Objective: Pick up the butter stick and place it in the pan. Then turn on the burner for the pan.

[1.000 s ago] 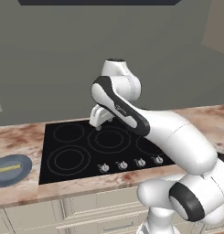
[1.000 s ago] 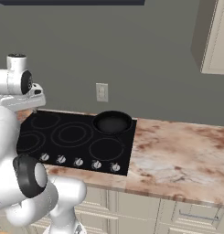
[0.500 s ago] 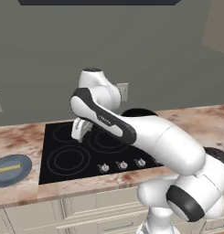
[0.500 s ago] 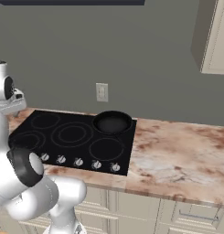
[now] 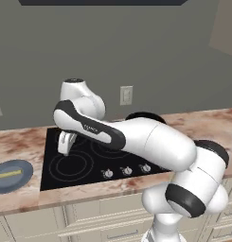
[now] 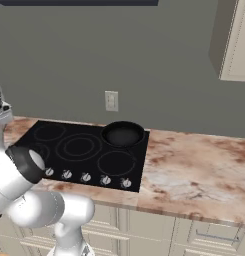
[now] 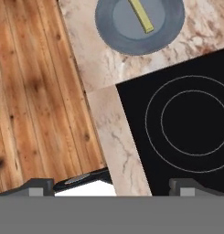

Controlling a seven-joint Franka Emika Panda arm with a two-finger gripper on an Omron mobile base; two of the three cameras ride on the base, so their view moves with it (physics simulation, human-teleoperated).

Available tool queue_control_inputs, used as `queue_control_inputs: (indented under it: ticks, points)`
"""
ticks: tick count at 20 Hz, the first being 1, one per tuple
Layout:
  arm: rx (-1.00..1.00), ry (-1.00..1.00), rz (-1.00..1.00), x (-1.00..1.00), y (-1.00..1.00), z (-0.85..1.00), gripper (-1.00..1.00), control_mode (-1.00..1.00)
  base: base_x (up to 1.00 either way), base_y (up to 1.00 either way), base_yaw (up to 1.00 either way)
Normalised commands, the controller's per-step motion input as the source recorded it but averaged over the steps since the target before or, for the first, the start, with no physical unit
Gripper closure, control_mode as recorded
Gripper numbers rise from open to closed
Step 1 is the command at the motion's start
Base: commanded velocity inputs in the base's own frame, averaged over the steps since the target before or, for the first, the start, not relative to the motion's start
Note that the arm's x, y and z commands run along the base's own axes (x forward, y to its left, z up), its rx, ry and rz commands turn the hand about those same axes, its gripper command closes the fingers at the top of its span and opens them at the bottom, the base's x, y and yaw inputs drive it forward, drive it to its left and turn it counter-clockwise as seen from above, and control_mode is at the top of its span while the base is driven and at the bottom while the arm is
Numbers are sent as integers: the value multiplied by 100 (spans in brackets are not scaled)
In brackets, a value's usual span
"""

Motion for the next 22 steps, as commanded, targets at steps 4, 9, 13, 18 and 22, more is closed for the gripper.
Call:
queue_control_inputs:
  ticks: [4, 9, 13, 18, 22]
  points:
    - [-3, 0, 7, 0, 41, -11, -100, -100, 0, 0, 0]
    - [-5, 0, 4, 0, 36, -15, -100, -100, 0, 0, 0]
    - [-5, 0, 4, 0, 39, -20, -100, -100, 0, 0, 0]
    - [-4, 0, 5, 0, 37, -25, -100, -100, 0, 0, 0]
    - [-3, 1, 6, 2, 39, -23, -100, -100, 0, 0, 0]
